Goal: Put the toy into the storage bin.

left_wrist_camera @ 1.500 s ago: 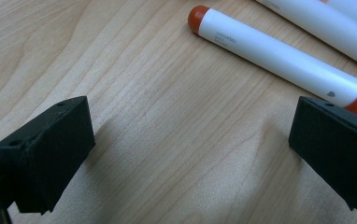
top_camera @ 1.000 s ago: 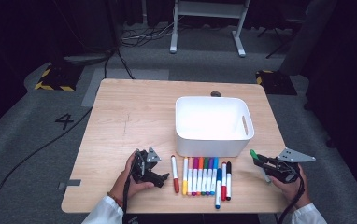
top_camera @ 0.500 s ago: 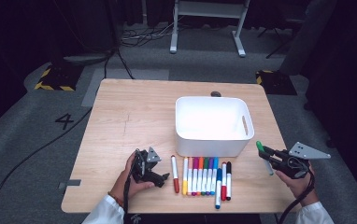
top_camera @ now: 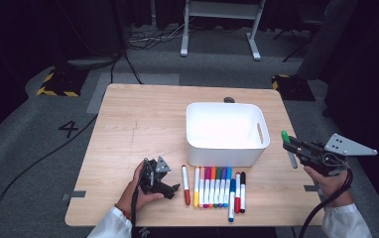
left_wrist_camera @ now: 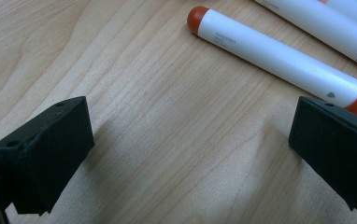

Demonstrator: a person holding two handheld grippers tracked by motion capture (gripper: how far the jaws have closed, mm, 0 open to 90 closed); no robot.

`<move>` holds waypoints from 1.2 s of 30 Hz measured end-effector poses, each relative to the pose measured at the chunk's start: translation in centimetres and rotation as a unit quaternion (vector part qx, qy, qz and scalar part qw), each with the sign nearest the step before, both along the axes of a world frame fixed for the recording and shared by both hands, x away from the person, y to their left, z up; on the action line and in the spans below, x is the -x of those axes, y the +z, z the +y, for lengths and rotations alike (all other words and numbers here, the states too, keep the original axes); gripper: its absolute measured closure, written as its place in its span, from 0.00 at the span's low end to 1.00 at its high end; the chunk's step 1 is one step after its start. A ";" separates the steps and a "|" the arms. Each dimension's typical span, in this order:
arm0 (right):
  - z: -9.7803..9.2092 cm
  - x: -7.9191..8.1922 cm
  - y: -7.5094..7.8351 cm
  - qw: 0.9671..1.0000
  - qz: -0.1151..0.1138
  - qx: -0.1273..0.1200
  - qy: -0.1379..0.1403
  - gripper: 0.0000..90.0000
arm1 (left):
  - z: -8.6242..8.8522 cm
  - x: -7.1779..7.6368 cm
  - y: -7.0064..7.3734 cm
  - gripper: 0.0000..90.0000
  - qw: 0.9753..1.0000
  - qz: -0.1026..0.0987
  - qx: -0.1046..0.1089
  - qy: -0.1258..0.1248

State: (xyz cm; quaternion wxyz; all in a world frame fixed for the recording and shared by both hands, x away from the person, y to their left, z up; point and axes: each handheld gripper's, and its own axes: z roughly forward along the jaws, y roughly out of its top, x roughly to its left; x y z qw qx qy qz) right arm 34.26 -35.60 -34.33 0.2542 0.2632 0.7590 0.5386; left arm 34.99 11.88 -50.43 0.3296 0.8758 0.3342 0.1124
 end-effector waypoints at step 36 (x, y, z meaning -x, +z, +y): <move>10.1 -7.8 3.9 0.994 -0.004 0.068 0.091 0.83 | 0.1 0.3 0.0 0.00 1.000 -0.001 -0.001 0.008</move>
